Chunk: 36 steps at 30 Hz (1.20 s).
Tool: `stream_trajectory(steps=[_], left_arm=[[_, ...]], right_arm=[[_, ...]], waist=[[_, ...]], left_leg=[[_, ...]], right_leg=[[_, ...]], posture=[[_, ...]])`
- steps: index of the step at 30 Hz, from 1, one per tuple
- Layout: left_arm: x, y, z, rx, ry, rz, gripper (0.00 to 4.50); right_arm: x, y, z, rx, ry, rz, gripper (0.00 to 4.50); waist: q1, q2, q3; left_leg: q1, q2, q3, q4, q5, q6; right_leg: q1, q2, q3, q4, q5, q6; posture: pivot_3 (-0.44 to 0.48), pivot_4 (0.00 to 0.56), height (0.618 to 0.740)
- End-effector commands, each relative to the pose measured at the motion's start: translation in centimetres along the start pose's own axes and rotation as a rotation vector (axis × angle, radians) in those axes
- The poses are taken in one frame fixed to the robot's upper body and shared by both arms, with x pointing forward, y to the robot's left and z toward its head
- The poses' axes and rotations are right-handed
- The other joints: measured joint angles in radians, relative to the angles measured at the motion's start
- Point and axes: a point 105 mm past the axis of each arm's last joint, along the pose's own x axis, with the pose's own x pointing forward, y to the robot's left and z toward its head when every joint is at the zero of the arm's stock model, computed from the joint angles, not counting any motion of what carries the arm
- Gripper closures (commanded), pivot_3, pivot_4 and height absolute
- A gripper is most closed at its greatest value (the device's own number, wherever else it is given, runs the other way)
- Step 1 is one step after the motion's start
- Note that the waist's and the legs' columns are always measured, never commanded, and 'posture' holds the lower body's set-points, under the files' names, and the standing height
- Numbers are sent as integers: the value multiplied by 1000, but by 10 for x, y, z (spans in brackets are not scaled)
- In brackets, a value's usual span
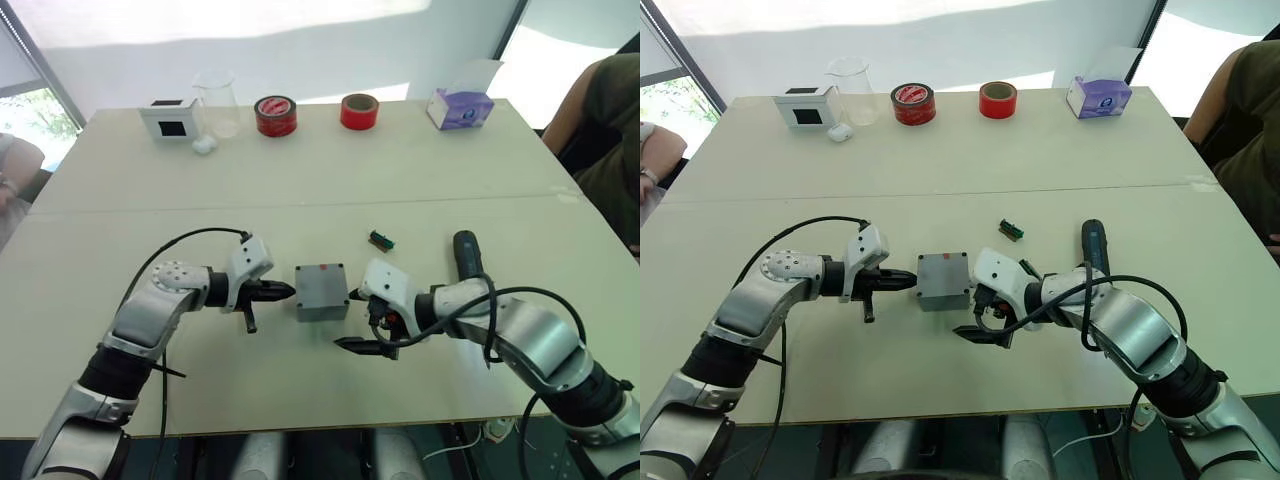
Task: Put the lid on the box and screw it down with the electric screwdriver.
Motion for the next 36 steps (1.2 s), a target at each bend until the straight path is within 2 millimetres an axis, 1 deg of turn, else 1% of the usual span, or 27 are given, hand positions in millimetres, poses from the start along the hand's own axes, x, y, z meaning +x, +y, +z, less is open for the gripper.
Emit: stream_trajectory(steps=[1,4,6,8,9,11,12,13,14,15,16,17,19,21,23,24,26,30,31,36], left_arm=[[0,2,11,53,-25,-12,4500],[-1,2,10,56,-22,-13,4500],[-4,2,10,57,-19,-10,4500],[-10,4,10,54,-15,2,4500],[-17,6,14,34,-27,12,4500],[-27,10,20,6,-51,26,4500],[-34,13,25,-9,-72,33,4500],[-37,14,29,-18,-85,38,4500],[-43,16,36,-30,-110,39,4500],[-46,17,41,-38,-126,39,4500],[-50,17,49,-39,-145,30,4500],[-52,17,55,-39,-158,24,4500],[-54,16,63,-37,-170,14,4500],[-54,13,70,-17,-176,0,4500],[-52,11,73,-7,-177,-6,4500],[-51,10,74,-6,-176,-7,4500],[-50,8,73,-6,-173,-7,4500],[-51,6,70,-8,-158,-2,4500],[-51,6,69,-9,-157,-1,4500],[-52,6,68,-10,-153,5,4500]], right_arm=[[-4,6,13,-29,-58,0,39],[-5,5,13,-25,-57,-11,39],[-9,1,12,-25,-58,-36,39],[-18,-7,12,-19,-64,-74,39],[-31,-19,14,-5,-90,-122,39],[-49,-34,18,16,-132,-187,39],[-58,-46,19,37,-155,-236,39],[-63,-53,19,51,-168,-265,39],[-69,-67,17,70,-182,-319,39],[-72,-76,16,83,-190,-354,39],[-72,-90,14,105,-209,-404,39],[-72,-100,13,120,-220,-437,39],[-68,-112,11,132,-233,-472,39],[-58,-128,2,147,-225,-505,39],[-47,-137,-6,159,-220,-516,39],[-43,-141,-9,154,-213,-526,247],[-38,-146,-11,158,-224,-528,628],[-35,-152,-9,158,-246,-532,2144],[-34,-153,-9,158,-247,-531,2282],[-31,-155,-6,154,-265,-525,2282]], waist=[[1,0,0],[1,0,0],[2,0,0],[1,0,0],[2,0,0],[3,0,0],[1,0,0],[1,0,0],[1,0,0],[1,0,0],[1,0,0],[0,0,0],[-1,0,0],[-4,0,0],[-6,0,0],[-7,0,0],[-8,0,0],[-10,0,0],[-12,0,0],[-23,0,0]], left_leg=[[0,0,0,0,0,0],[0,0,0,0,0,0],[0,0,0,0,0,0],[0,0,0,0,0,0],[0,0,0,0,0,0],[0,0,0,0,0,0],[0,0,0,0,0,0],[0,0,0,0,0,0],[0,0,0,0,0,0],[0,0,0,0,0,0],[0,0,0,0,0,0],[0,0,0,0,0,0],[0,0,0,0,0,0],[0,0,0,0,0,-1],[0,0,1,0,3,-5],[0,0,1,0,3,-5],[0,0,1,0,3,-5],[0,0,1,0,4,-7],[0,0,1,0,4,-7],[0,0,0,-1,4,-7]], right_leg=[[0,0,0,0,0,0],[0,0,0,0,0,0],[0,0,0,0,0,0],[0,0,0,0,0,0],[0,0,0,0,0,0],[0,0,0,0,0,0],[0,0,0,0,0,0],[0,0,0,0,0,0],[0,0,0,0,0,0],[0,0,0,0,0,0],[0,0,0,0,0,0],[0,0,0,0,0,0],[0,0,0,1,0,0],[0,0,0,0,0,0],[0,0,0,0,0,0],[0,0,0,0,0,0],[0,0,0,1,0,0],[0,0,0,1,0,0],[0,0,0,1,0,0],[0,1,0,1,0,0]], posture=[[0,150,740],[0,150,740],[0,150,740],[0,150,740],[0,150,740],[0,150,740],[0,150,740],[0,150,740],[0,150,740],[0,150,740],[0,150,740],[0,150,740],[0,150,740],[0,150,740],[0,150,740],[0,150,740],[0,150,740],[0,150,740],[0,150,740],[0,150,740]])
